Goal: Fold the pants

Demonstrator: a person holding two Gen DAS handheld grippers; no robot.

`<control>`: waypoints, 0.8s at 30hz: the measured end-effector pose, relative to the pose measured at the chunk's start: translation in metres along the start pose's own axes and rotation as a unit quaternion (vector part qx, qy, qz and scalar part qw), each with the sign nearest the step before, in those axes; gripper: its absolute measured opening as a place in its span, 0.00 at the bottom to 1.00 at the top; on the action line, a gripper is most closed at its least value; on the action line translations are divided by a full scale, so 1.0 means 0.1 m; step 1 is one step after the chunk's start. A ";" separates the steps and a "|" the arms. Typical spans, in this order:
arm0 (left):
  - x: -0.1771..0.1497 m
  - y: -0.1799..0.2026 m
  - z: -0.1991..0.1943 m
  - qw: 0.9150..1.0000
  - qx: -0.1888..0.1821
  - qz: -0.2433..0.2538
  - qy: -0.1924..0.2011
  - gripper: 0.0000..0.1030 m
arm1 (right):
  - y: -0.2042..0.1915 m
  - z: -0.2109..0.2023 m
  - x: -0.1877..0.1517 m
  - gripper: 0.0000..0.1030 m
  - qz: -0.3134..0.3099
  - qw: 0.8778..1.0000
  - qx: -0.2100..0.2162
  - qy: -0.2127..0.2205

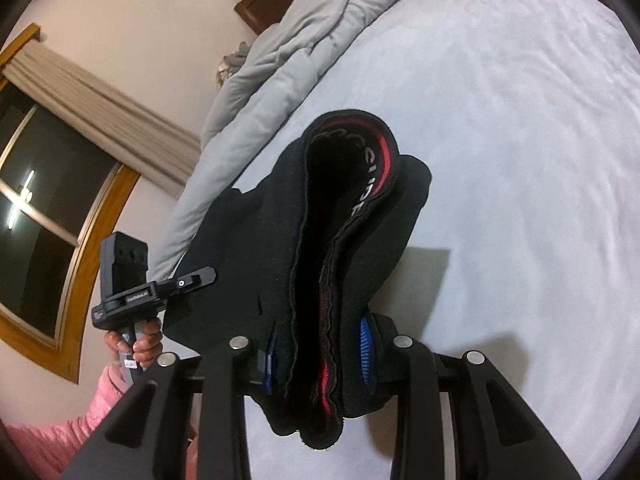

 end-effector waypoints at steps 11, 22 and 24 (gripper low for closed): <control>-0.02 -0.78 0.74 0.998 0.041 -0.020 -0.035 0.43 | 1.12 0.72 -0.08 0.53 0.079 0.995 0.038 -0.036; -0.30 -0.74 0.37 0.993 0.115 0.012 0.003 0.78 | 1.01 0.09 -0.43 0.87 0.056 0.997 -0.046 0.006; -0.41 -0.74 0.25 0.989 0.147 0.015 0.015 0.85 | 0.95 -0.06 -0.57 0.93 0.048 0.994 -0.102 0.008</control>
Point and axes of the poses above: each gripper's, at about its wrist camera, not at the fingertips, and z roughly the way its jaws point, y to its right, x to its top, the point moved 2 cm from there along z, roughly the way its jaws point, and after that the axes turned 1 degree about -y, right-handed, at the moved point
